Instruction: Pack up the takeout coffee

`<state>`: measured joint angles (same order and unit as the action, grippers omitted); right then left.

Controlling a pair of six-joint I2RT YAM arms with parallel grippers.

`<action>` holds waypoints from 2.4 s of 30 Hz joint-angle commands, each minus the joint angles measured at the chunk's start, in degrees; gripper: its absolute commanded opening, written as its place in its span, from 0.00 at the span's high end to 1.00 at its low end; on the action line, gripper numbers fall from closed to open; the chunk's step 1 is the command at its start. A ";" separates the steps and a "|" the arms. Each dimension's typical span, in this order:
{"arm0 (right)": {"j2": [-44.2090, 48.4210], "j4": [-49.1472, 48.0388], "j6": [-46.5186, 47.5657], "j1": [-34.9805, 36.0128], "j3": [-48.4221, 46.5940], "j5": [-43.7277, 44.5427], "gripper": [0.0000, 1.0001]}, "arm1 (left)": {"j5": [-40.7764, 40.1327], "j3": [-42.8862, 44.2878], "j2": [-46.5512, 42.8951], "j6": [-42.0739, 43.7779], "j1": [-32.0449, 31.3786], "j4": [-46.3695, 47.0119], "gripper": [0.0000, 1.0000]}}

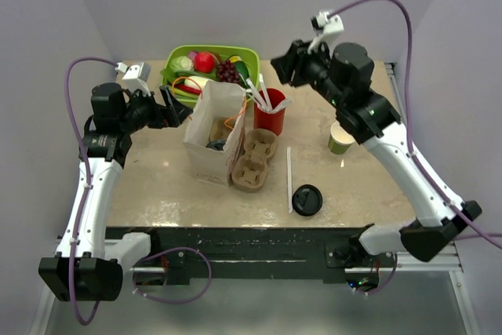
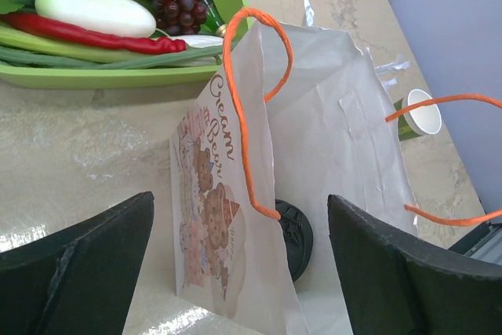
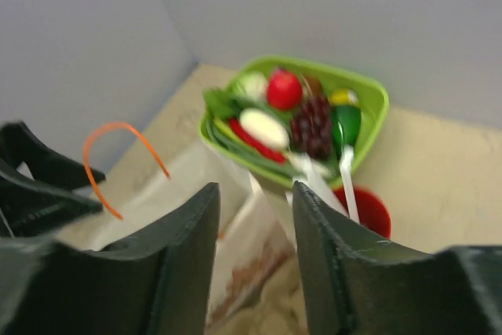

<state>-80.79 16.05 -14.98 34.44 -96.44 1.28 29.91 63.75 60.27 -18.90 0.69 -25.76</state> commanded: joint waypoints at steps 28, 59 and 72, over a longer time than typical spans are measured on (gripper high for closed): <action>-15.87 12.95 -16.21 2.04 35.18 11.99 0.52 | -0.64 -0.99 -1.30 0.17 0.01 2.12 0.02; 17.05 2.15 -14.29 1.95 38.97 14.80 1.00 | -1.43 -0.55 -2.26 0.09 0.01 2.11 0.02; 10.80 -45.14 0.92 2.04 21.70 -2.84 1.00 | -0.91 -0.20 -2.96 -0.09 0.02 2.12 0.02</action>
<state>-59.44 -11.18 -18.28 36.34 -64.01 8.08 28.67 62.98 58.59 -18.90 0.69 -25.74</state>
